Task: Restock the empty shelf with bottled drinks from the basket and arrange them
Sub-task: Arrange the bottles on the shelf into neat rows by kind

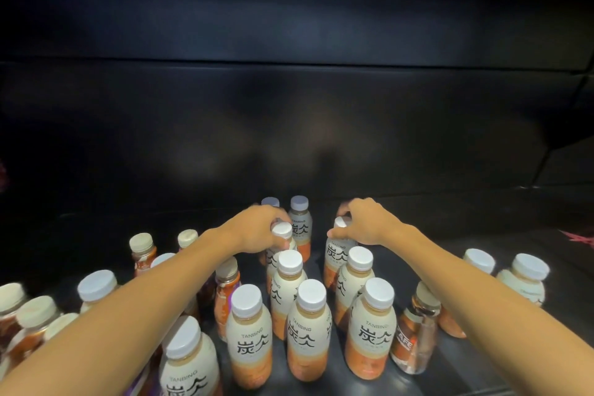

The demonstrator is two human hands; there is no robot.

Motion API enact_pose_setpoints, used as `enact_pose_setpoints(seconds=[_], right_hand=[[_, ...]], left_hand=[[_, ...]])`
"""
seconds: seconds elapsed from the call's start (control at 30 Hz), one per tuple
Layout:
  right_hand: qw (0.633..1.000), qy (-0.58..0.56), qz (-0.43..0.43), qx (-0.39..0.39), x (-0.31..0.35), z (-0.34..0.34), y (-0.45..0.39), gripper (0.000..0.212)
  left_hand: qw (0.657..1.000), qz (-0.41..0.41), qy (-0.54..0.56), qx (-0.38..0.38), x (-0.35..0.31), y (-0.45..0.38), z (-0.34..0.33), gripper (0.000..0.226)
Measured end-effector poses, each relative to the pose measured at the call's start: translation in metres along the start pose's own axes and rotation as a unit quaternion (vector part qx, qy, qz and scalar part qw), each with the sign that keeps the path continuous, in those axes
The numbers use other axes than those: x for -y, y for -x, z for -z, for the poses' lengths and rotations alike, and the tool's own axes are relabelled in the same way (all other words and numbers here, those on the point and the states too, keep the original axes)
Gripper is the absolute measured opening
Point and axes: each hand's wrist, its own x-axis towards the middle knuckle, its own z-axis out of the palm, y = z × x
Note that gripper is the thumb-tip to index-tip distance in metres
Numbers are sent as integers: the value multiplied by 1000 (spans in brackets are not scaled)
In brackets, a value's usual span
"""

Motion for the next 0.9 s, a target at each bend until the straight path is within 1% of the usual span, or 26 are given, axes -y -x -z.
enact_pose_setpoints(seconds=[0.1, 0.27, 0.37, 0.5, 0.7, 0.9], right_hand=[[1000, -1, 6, 1, 0, -1, -3, 44], [1000, -5, 18, 2, 1, -5, -10, 44], [999, -7, 29, 10, 5, -7, -15, 47], [999, -16, 40, 21, 13, -9, -23, 52], [997, -30, 57, 30, 24, -15, -35, 58], [996, -56, 59, 27, 32, -19, -41, 55]], left_hand=[[1000, 12, -12, -16, 1, -1, -1, 33], [998, 32, -40, -28, 5, -5, -1, 40], [997, 47, -45, -35, 9, -6, 1, 42], [996, 62, -58, -38, 13, -6, 3, 51], [997, 47, -47, -48, 14, -4, 6, 46], [995, 55, -32, -71, 16, -5, 3, 47]])
